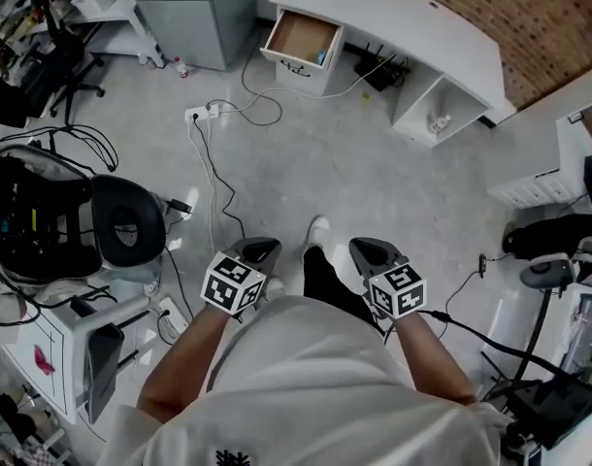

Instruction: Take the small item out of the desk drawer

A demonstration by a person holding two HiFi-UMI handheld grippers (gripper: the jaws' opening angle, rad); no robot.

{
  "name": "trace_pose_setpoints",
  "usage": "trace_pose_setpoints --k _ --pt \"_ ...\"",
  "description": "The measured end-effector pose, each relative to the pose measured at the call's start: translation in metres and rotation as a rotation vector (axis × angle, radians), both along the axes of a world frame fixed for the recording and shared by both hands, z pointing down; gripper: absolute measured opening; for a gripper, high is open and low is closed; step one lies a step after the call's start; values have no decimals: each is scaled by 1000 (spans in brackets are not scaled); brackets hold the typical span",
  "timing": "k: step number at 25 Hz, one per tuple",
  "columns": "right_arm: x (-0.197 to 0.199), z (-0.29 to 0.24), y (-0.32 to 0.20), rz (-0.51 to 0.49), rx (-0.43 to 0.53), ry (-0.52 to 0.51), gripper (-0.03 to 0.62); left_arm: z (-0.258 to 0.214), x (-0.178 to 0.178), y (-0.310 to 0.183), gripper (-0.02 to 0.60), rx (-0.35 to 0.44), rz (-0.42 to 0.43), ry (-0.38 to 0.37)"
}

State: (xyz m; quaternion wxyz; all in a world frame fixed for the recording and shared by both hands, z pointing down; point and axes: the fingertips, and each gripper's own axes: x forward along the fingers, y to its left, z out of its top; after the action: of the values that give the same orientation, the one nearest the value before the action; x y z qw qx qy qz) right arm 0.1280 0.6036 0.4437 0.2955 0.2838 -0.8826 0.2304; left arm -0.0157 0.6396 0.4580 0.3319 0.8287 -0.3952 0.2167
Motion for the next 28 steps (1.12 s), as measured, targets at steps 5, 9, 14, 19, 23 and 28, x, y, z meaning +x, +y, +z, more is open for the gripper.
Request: trace_pose_setpoints --k 5,9,14,19,23,28 --pt "8 9 -102 2 -8 -45 52 6 2 -95 28 -20 -33 -42" --pt "27 8 -193 -2 7 -60 107 2 22 -182 29 -27 -26 -66" --pt "52 25 -269 -19 18 -58 107 9 48 -267 29 -6 -30 -95" --pt "63 31 -337 -3 -5 -55 86 11 59 -343 29 -21 -27 -95" --pt "56 39 -381 14 -34 -50 83 17 54 -399 29 -35 -22 -85" --pt "26 48 -468 69 -44 -37 70 43 21 -495 29 -63 9 -70"
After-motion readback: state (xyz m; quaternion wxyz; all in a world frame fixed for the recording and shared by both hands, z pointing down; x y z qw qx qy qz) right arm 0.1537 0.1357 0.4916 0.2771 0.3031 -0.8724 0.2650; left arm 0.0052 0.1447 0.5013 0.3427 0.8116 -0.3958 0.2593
